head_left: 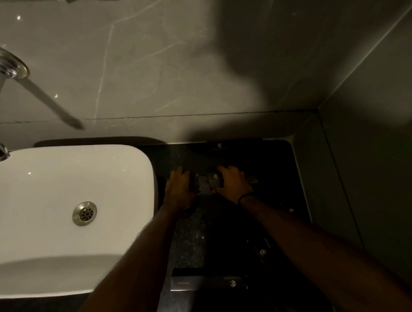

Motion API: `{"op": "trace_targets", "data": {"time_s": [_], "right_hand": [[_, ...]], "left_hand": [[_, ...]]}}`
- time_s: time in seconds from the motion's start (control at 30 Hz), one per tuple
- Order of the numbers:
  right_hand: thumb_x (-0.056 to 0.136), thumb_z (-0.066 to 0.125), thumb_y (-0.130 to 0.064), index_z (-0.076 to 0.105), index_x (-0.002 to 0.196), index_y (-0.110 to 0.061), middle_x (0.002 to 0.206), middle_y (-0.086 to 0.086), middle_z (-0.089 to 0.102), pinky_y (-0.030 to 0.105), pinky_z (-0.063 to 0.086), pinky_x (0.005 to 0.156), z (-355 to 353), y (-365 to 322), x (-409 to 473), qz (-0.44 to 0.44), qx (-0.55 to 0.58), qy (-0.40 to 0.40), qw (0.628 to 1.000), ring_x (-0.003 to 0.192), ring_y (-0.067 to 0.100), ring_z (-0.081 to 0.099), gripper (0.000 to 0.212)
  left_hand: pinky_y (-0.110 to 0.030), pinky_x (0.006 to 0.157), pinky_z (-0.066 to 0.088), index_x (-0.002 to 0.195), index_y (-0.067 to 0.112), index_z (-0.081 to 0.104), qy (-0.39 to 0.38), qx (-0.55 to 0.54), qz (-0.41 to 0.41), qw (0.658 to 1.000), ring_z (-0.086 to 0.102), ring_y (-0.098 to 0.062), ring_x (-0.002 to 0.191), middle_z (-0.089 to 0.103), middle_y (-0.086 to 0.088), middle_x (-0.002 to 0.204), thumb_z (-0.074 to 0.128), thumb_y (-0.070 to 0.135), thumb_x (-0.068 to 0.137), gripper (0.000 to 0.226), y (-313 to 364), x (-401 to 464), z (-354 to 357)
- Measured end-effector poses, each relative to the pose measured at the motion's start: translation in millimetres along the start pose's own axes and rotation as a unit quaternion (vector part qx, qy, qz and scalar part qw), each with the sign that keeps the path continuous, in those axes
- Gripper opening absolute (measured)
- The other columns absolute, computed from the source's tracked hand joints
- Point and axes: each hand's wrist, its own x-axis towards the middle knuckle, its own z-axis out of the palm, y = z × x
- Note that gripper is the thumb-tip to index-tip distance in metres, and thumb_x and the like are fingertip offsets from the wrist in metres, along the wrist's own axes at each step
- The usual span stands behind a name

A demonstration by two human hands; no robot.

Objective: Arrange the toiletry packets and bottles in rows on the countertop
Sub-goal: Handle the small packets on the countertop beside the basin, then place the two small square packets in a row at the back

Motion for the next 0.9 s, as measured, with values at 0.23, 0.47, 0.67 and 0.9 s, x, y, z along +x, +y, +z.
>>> {"op": "trace_targets", "data": {"time_s": [0.23,0.47,0.67,0.9], "right_hand": [[0.073,0.084,-0.032,0.045,0.140,-0.018,0.138,0.017,0.051,0.049,0.049,0.103,-14,13,-19,-0.002,0.025,0.042,0.999,0.127,0.038,0.051,0.079],[0.091,0.064,-0.028,0.058,0.129,-0.012,0.125,0.013,0.061,0.045,0.054,0.097,-18,80,-99,0.031,0.056,0.114,0.991,0.115,0.031,0.060,0.041],[0.083,0.074,-0.036,0.065,0.114,-0.010,0.117,0.012,0.069,0.043,0.057,0.093,6,108,-146,0.098,0.089,0.082,0.988,0.110,0.030,0.064,0.042],[0.079,0.080,-0.031,0.066,0.115,-0.011,0.109,0.013,0.072,0.036,0.057,0.089,29,111,-153,0.123,0.123,0.046,0.984,0.102,0.028,0.068,0.044]], "left_hand": [[-0.053,0.104,0.034,0.140,0.012,0.040,0.022,0.032,0.022,0.999,0.034,-0.037,0.132,0.040,-0.014,0.143,0.078,0.037,0.069,0.085,11,-2,-3],[-0.045,0.085,0.047,0.117,0.007,0.054,0.053,0.077,0.185,0.978,0.052,-0.037,0.110,0.054,-0.017,0.123,0.065,0.028,0.078,0.045,77,6,10],[-0.045,0.100,0.045,0.138,0.010,0.043,-0.079,0.036,0.232,0.969,0.048,-0.036,0.125,0.041,-0.017,0.144,0.063,0.019,0.089,0.054,135,8,47],[-0.046,0.096,0.049,0.132,0.014,0.051,-0.091,0.037,0.204,0.974,0.050,-0.036,0.121,0.043,-0.018,0.140,0.059,0.022,0.092,0.042,142,10,62]]}}
